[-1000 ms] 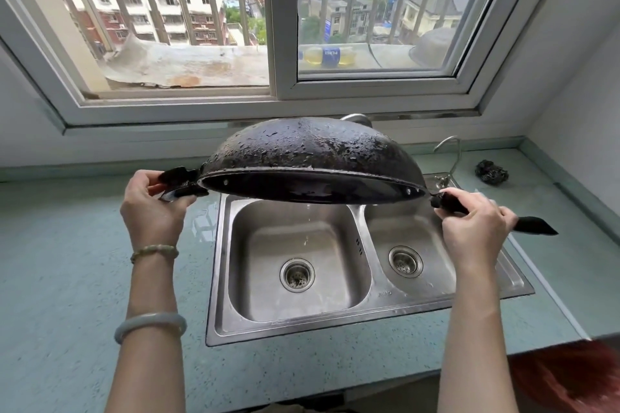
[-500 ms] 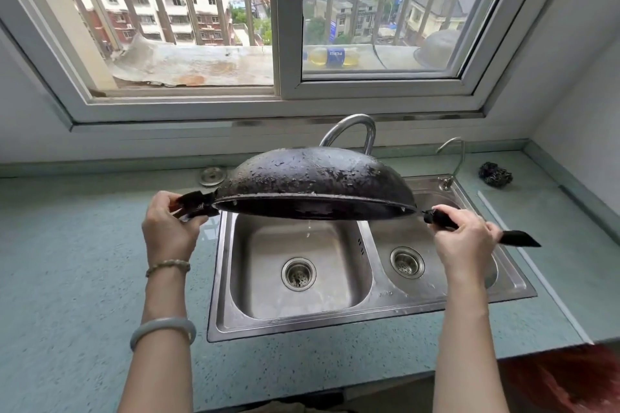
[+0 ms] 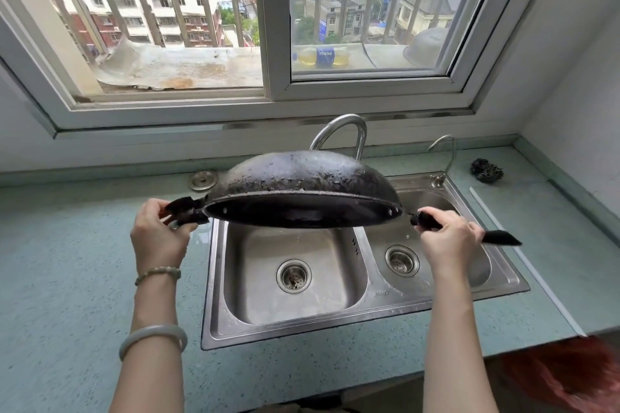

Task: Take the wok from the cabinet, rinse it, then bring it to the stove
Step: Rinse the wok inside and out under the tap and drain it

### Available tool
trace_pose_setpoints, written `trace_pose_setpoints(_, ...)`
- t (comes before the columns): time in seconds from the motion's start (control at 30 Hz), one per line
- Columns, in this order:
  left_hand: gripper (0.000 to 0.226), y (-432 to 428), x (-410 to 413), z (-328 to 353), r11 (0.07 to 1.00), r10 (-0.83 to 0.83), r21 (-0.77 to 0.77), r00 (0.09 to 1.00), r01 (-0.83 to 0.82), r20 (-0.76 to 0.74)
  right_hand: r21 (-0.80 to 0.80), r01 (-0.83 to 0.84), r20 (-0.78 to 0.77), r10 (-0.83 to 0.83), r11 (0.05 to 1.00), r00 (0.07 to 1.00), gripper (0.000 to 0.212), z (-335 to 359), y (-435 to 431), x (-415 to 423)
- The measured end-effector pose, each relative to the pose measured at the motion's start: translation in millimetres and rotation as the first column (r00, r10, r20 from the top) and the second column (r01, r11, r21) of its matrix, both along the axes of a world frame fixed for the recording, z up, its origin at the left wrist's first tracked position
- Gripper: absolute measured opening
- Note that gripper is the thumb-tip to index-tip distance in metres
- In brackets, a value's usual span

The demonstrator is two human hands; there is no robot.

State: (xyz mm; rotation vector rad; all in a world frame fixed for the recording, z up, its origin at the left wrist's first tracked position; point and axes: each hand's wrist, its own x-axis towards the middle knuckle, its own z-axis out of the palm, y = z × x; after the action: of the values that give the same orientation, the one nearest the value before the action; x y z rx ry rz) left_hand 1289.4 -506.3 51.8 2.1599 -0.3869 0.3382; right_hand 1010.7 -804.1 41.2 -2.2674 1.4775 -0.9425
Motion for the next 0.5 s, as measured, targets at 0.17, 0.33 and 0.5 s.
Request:
trace_pose_setpoints(0.17,0.043,-8,3,21,0.997,-0.005,-0.075,0.998,0.010,0.056,-0.061,-0.010,0.052,0.013,0.998,0.999,0.023,26,-7,7)
trace_pose_setpoints(0.33,0.041,-5,11,0,1.000,-0.016,0.008,1.000,0.016,0.012,0.121,0.014,0.027,-0.017,0.993,0.999,0.024,-9,5,9)
trace_pose_setpoints(0.5,0.040,-4,8,-4,1.000,-0.011,0.027,0.999,0.012,-0.033,0.066,-0.002,-0.030,0.004,0.998,1.000,0.025,0,-1,10)
